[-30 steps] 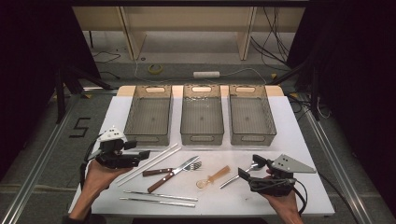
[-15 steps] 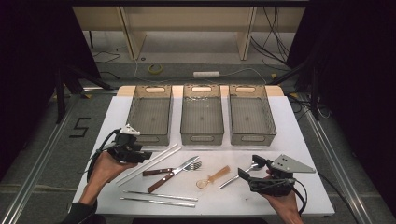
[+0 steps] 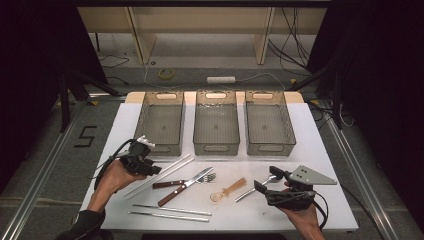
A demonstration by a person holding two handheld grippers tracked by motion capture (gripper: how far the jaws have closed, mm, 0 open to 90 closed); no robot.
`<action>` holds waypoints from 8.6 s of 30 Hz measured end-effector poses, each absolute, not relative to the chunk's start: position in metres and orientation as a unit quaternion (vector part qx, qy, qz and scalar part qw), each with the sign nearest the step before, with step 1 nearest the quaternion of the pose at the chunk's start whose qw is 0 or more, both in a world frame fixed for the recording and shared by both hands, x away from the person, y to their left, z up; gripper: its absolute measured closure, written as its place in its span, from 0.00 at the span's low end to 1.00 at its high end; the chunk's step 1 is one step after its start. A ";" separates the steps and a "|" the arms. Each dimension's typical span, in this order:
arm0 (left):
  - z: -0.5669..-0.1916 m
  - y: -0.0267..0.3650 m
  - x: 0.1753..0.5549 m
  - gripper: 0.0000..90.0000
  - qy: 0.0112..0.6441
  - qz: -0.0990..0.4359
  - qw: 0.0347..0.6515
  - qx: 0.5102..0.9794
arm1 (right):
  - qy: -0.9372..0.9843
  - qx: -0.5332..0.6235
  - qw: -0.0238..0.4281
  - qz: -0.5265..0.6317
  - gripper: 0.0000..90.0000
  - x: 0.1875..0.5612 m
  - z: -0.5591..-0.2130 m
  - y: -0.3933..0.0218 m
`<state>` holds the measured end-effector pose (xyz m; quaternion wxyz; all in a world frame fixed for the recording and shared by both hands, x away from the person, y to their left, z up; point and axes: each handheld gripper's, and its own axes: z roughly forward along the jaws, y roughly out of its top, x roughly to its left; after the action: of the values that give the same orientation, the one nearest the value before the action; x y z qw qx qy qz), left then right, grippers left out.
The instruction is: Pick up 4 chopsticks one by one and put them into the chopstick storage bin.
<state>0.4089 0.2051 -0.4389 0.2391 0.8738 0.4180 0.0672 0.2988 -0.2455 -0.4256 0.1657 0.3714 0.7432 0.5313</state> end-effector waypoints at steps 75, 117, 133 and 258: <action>-0.454 0.204 0.413 0.94 0.336 0.075 0.222 0.912 | 0.748 0.375 0.152 0.526 0.29 0.299 -0.425 -0.245; -0.397 0.216 0.389 0.94 0.342 0.085 0.320 0.880 | 0.743 0.382 0.146 0.530 0.30 0.301 -0.426 -0.248; -0.379 0.235 0.407 0.94 0.379 0.126 0.353 0.846 | 0.741 0.392 0.143 0.526 0.30 0.304 -0.428 -0.250; -0.424 0.171 0.429 0.49 0.383 0.042 0.207 0.899 | 0.748 0.375 0.126 0.532 0.29 0.302 -0.427 -0.246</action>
<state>0.4292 0.1710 -0.4241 0.2069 0.8994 0.3827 0.0420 0.3016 -0.2464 -0.4269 0.1261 0.3754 0.7484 0.5320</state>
